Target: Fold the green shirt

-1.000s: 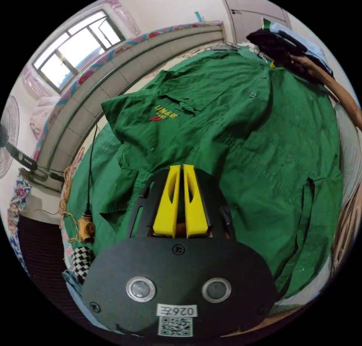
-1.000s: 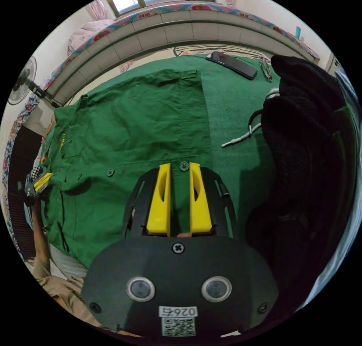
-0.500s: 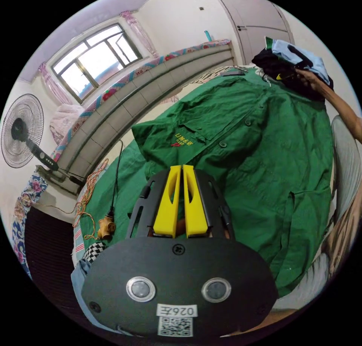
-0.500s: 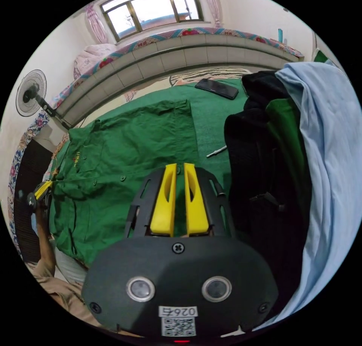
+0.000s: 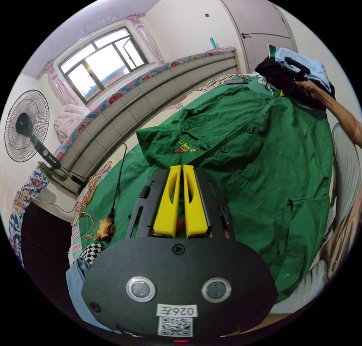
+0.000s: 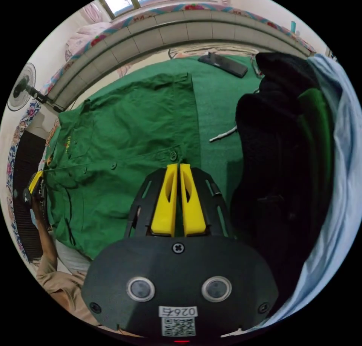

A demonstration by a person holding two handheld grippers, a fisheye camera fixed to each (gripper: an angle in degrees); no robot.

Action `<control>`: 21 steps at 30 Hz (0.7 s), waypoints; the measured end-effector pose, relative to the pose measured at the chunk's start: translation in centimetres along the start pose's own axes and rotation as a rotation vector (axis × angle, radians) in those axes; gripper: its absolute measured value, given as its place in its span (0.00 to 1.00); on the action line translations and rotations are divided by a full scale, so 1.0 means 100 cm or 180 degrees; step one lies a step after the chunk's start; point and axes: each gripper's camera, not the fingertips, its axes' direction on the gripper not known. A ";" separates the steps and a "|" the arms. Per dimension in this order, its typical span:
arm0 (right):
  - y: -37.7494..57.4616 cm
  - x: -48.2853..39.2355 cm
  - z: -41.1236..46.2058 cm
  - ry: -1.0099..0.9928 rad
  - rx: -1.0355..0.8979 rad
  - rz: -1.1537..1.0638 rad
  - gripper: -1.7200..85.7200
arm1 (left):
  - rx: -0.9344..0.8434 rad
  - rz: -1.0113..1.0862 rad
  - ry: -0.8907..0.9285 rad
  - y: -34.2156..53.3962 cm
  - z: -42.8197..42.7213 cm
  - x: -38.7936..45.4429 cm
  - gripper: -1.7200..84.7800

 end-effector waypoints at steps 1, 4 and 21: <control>0.007 -0.007 -0.005 0.0025 0.0112 -0.0012 0.01 | 0.0009 -0.0006 -0.0058 0.000 -0.002 0.001 0.02; 0.019 -0.024 -0.005 0.0113 0.0460 -0.0021 0.01 | 0.0056 -0.0214 -0.0245 0.002 0.006 -0.003 0.04; 0.096 -0.207 0.132 0.0696 -0.0128 -0.1211 0.01 | -0.0782 -0.0269 0.0327 0.021 0.032 0.014 0.01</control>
